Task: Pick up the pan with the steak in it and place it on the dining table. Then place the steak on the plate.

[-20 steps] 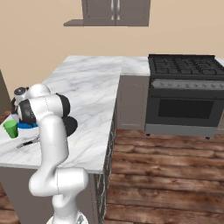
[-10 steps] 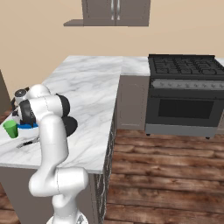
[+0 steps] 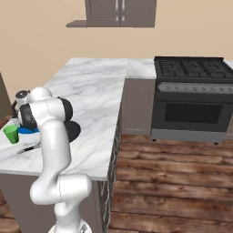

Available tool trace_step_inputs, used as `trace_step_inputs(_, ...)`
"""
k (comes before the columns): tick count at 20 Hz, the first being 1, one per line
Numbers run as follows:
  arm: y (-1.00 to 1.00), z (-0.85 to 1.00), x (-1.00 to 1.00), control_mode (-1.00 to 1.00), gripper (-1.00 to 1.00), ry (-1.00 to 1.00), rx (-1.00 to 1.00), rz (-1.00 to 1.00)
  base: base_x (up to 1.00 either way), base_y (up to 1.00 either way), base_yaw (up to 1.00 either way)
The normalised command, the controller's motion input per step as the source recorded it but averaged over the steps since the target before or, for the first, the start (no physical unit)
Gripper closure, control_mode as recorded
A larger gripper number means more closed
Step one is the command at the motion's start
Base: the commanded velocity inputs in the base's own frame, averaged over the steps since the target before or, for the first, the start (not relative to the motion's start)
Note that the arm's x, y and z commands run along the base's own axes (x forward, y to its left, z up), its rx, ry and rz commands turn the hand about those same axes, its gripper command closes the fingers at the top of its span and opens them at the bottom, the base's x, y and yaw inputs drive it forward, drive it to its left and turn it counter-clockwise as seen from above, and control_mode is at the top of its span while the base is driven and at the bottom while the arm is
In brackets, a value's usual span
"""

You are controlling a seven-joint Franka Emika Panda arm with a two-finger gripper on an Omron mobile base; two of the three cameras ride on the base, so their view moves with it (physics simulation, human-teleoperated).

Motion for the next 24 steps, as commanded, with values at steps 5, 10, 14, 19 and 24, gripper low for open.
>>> trace_step_inputs(5, -0.2, 0.43, -0.09, -1.0, -1.0, 0.06, 0.07, -0.21, 0.0, 0.0, 0.0)
trace_step_inputs(10, -0.25, 0.6, -0.43, -1.0, -1.0, 0.11, 0.12, -0.25, 0.0, 0.0, 0.0)
trace_step_inputs(14, -0.32, 0.57, -0.6, -1.0, -1.0, 0.09, 0.14, -0.24, 0.0, 0.0, 0.0)
trace_step_inputs(19, -0.35, 0.5, -0.6, -1.0, -1.0, 0.12, 0.11, -0.23, 0.0, 0.0, 0.0)
trace_step_inputs(24, -0.38, 0.44, -0.64, -1.0, -1.0, 0.15, 0.08, -0.21, 0.0, 0.0, 0.0)
